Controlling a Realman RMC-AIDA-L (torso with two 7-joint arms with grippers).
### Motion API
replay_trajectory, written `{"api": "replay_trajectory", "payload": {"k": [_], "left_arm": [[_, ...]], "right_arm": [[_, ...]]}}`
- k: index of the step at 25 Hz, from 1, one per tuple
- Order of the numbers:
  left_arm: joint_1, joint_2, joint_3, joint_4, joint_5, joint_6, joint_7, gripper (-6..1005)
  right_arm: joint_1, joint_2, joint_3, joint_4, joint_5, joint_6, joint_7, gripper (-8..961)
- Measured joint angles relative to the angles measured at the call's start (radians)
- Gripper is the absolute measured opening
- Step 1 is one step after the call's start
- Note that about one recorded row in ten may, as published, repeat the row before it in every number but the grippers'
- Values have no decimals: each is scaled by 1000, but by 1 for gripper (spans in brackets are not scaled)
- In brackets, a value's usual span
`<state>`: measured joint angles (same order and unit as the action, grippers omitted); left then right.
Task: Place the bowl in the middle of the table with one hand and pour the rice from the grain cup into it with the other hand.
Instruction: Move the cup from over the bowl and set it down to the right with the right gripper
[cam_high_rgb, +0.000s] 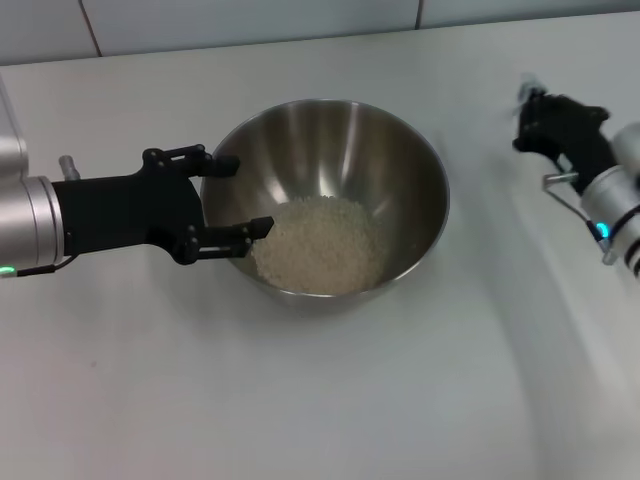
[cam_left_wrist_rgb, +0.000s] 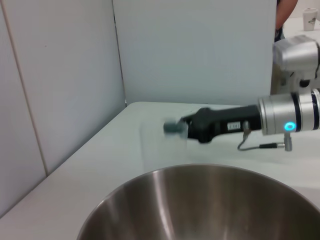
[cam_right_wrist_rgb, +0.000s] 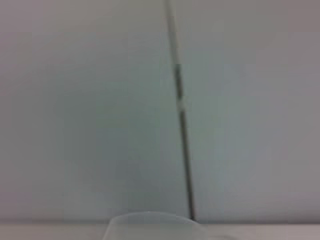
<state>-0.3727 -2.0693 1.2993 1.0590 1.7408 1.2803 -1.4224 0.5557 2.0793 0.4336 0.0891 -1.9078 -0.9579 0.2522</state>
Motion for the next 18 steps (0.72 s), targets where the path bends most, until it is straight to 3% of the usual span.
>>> {"api": "replay_trajectory", "payload": {"k": [5, 15, 18], "left_arm": [[-3, 0, 0, -2, 0, -3, 5, 796], [-4, -1, 0, -4, 0, -7, 8, 795], [-4, -1, 0, -5, 0, -7, 8, 795]], "right_arm": [[16, 5, -52, 8, -1, 56, -28, 13], [-17, 7, -53, 24, -1, 59, -45, 20], [-24, 7, -53, 30, -1, 59, -50, 115]]}}
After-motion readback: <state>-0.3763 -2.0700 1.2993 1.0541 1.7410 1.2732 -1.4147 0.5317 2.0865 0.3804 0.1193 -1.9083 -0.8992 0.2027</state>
